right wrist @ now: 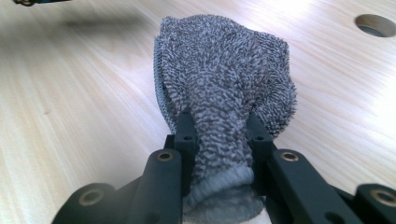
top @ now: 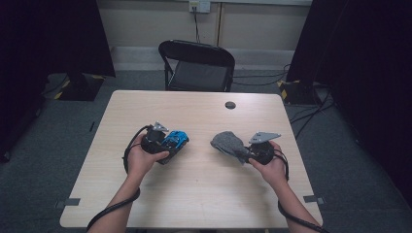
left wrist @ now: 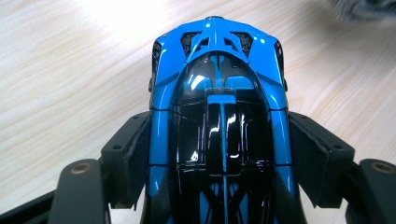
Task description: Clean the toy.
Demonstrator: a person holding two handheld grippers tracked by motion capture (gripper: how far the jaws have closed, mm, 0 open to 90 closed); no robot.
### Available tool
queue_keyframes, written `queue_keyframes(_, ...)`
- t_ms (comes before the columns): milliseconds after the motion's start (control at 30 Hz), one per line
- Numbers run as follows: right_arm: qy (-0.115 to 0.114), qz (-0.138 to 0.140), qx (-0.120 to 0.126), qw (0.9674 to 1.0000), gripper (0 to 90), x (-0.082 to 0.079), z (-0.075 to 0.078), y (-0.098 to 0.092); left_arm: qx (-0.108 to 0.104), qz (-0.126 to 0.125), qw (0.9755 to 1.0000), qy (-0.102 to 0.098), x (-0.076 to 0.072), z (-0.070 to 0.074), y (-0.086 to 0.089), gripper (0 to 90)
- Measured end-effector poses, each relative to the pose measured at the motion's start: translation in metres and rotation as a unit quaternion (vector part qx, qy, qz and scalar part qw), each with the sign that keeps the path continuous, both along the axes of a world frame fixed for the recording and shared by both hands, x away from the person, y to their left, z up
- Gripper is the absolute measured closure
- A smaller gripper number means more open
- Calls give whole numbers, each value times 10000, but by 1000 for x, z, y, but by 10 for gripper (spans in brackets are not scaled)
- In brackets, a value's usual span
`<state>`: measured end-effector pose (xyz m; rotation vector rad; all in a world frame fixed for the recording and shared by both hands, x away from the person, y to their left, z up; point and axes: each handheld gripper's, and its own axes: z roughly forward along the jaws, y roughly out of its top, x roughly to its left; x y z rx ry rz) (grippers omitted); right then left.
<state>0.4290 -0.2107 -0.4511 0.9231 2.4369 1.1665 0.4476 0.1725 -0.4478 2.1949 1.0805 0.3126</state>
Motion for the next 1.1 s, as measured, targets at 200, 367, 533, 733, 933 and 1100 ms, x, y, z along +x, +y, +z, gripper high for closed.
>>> queue_keyframes(200,13,-120,-20,9999,730,2,0,-10,23,33,10000,47,-2,-7,6,283)
queue_keyframes(367,27,-257,3,9997,730,3,-2,-18,32,48,10000,16,-4,-11,10,283)
queue_keyframes(533,10,-346,-92,9994,729,5,-3,-25,90,105,9999,20,-6,-14,17,283)
queue_keyframes(733,15,-488,-220,9986,727,9,-5,-33,142,189,9997,62,-3,-21,26,283)
queue_keyframes(933,71,-604,-209,9979,722,12,-11,-39,100,209,9997,68,2,-26,24,283)
queue_keyframes(1100,130,-628,-257,9976,707,13,-16,-39,160,141,9998,61,4,-32,19,283)
